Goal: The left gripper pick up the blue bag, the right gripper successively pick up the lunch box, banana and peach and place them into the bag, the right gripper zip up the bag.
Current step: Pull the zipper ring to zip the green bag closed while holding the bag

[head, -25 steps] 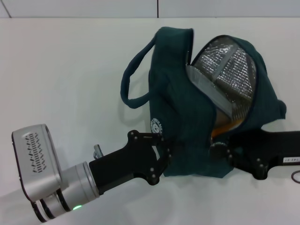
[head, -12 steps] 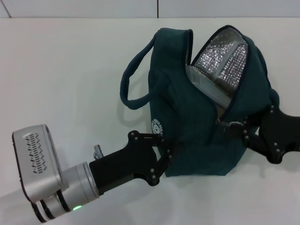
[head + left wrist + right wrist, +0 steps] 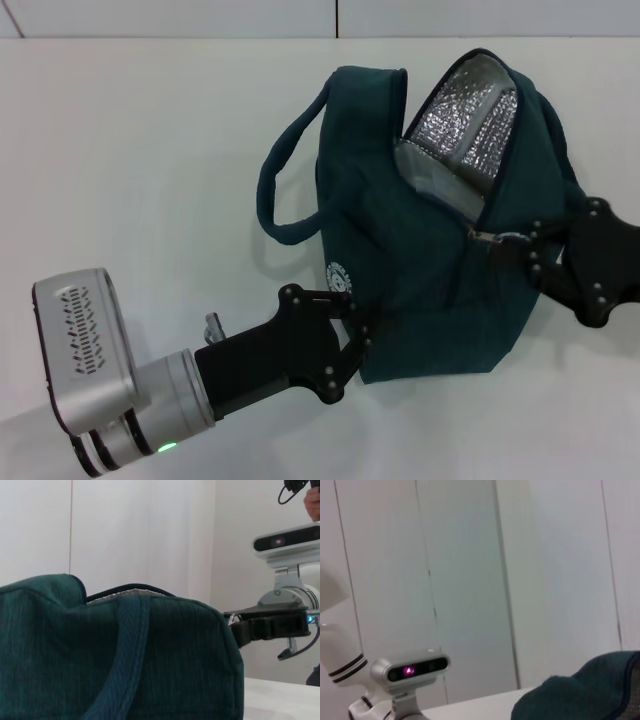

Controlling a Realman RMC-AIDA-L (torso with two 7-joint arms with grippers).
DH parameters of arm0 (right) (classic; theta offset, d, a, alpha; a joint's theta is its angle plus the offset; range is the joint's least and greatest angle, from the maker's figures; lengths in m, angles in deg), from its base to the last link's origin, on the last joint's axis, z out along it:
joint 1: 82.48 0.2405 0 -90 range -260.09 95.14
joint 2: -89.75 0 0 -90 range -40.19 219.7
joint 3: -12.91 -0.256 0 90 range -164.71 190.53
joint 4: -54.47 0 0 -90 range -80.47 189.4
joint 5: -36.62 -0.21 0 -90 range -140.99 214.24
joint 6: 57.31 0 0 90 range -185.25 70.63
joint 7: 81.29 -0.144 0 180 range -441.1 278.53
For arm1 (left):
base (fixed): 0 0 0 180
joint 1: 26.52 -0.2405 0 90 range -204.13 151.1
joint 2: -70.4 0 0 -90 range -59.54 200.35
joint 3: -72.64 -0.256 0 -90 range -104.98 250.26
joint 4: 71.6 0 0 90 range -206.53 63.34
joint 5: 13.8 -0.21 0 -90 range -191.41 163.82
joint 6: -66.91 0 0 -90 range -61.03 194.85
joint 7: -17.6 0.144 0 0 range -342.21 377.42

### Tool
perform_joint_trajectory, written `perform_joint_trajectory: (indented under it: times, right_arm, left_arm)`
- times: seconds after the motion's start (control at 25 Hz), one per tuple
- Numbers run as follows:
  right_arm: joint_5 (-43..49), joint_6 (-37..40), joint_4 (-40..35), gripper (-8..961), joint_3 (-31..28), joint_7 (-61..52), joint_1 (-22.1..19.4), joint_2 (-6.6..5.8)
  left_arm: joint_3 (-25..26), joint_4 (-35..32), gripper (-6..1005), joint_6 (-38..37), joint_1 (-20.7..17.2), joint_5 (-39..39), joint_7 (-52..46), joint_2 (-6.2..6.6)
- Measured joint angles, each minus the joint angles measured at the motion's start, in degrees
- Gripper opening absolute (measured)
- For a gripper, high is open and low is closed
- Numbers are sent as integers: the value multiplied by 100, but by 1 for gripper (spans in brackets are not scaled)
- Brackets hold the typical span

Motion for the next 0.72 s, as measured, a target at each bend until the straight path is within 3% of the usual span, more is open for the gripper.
perform_joint_trajectory:
  times: [0.32,0.72]
  right_arm:
    - [-279,54,-171,20,-22,167,-245,-35]
    - [29,79,-819,20,-134,-114,-552,-88]
  left_arm:
    - [11,28,66,0,20,-5,2,5]
    - [31,43,63,0,37,-7,13,20]
